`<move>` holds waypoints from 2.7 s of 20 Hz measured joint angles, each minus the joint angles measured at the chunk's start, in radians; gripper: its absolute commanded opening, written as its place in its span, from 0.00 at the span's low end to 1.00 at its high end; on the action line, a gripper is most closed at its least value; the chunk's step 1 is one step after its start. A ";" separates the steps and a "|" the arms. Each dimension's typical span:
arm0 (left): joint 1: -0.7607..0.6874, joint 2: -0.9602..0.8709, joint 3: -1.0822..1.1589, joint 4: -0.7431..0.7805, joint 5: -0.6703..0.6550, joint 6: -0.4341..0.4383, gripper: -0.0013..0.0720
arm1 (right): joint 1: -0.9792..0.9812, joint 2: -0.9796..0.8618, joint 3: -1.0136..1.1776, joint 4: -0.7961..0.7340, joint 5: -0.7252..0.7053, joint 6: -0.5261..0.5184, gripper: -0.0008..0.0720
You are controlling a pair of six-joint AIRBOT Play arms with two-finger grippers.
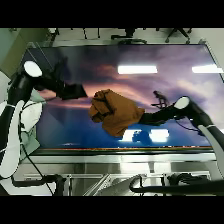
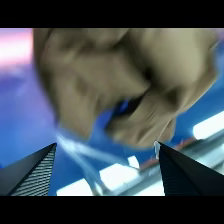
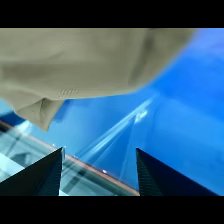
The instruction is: Fold the shirts.
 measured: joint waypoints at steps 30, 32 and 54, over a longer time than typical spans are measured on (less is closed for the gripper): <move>-0.048 0.245 0.103 0.084 0.103 0.024 0.03 | -0.282 0.224 0.379 0.465 0.073 -0.270 0.04; -0.015 0.331 0.171 0.089 0.069 0.024 0.03 | -0.366 0.283 0.458 0.468 0.087 -0.272 0.04; 0.013 -0.120 0.001 0.086 0.241 0.060 0.96 | -0.339 -0.169 0.156 0.407 0.011 -0.403 0.05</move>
